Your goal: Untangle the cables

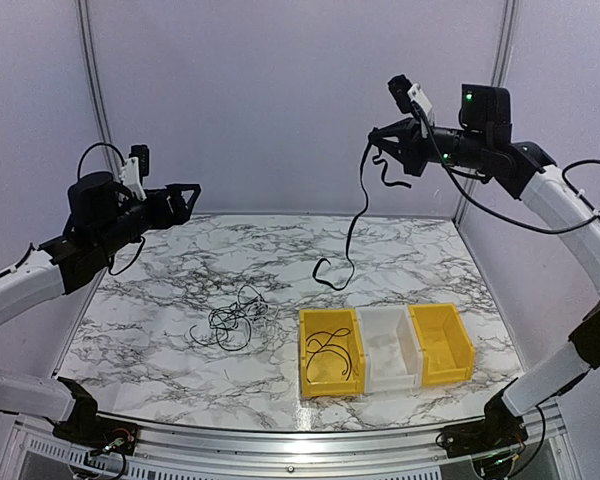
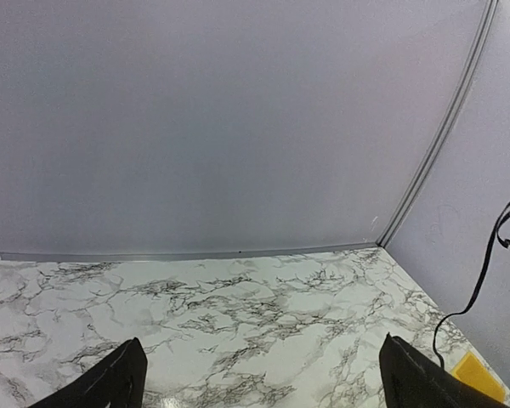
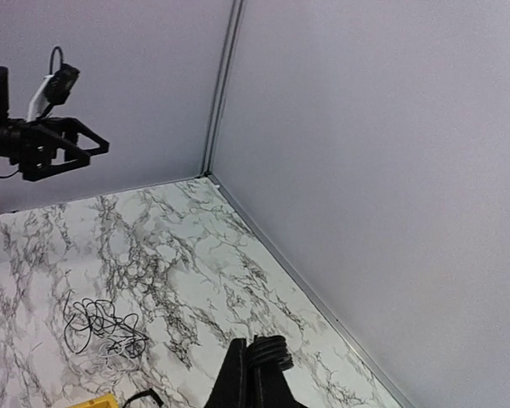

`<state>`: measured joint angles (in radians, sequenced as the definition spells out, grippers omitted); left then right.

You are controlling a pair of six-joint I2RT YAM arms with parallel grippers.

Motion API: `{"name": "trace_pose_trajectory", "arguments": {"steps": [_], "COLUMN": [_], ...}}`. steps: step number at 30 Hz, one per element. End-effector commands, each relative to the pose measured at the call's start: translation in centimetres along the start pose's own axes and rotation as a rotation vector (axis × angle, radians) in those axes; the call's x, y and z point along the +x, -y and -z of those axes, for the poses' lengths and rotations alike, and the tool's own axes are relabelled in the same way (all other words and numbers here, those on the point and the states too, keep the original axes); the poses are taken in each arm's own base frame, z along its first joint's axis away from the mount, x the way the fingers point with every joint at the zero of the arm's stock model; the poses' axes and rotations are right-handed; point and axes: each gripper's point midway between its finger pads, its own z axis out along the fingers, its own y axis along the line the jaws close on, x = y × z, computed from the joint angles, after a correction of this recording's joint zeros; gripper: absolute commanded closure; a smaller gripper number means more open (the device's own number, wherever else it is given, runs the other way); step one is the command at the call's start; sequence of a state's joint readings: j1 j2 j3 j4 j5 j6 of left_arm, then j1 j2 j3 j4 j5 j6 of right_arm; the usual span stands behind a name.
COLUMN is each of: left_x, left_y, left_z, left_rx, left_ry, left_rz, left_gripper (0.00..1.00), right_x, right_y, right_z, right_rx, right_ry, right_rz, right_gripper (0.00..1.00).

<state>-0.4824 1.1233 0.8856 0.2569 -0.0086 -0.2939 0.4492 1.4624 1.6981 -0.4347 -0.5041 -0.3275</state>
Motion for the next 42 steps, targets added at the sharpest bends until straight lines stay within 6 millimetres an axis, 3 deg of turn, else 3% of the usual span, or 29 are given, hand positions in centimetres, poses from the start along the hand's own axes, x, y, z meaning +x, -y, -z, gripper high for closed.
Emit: {"name": "trace_pose_trajectory", "arguments": {"steps": [1, 10, 16, 23, 27, 33, 39, 42], "left_x": [-0.6, 0.1, 1.1, 1.3, 1.6, 2.0, 2.9, 3.3], "left_y": [-1.3, -2.4, -2.5, -2.2, -2.3, -2.4, -2.7, -2.8], "left_z": [-0.6, -0.9, -1.3, -1.7, -1.8, -2.1, -2.2, -2.0], "left_rx": [-0.073, -0.121, -0.119, -0.102, -0.102, -0.106, -0.11, -0.11], "left_ry": [0.02, 0.013, -0.012, -0.024, -0.033, -0.044, -0.064, -0.071], "left_rz": [0.048, 0.073, 0.102, 0.112, 0.099, 0.094, 0.1, 0.1], "left_gripper": [0.01, 0.01, 0.01, 0.01, 0.01, 0.01, 0.01, 0.01], "right_x": [-1.4, -3.8, -3.9, -7.0, -7.3, -6.5, -3.7, -1.1], "right_y": [-5.2, -9.6, -10.4, -10.8, -11.3, -12.8, -13.9, -14.5], "right_z": [0.5, 2.0, 2.8, 4.0, 4.1, 4.5, 4.1, 3.6], "right_rx": [-0.132, -0.237, -0.258, -0.283, -0.31, -0.362, -0.401, -0.418], "right_ry": [0.023, 0.052, 0.048, 0.109, 0.112, 0.085, 0.033, -0.012], "right_rz": [0.092, 0.108, 0.11, 0.096, 0.078, 0.061, 0.048, 0.035], "right_gripper": [1.0, 1.0, 1.0, 1.0, 1.0, 1.0, 1.0, 1.0]}}
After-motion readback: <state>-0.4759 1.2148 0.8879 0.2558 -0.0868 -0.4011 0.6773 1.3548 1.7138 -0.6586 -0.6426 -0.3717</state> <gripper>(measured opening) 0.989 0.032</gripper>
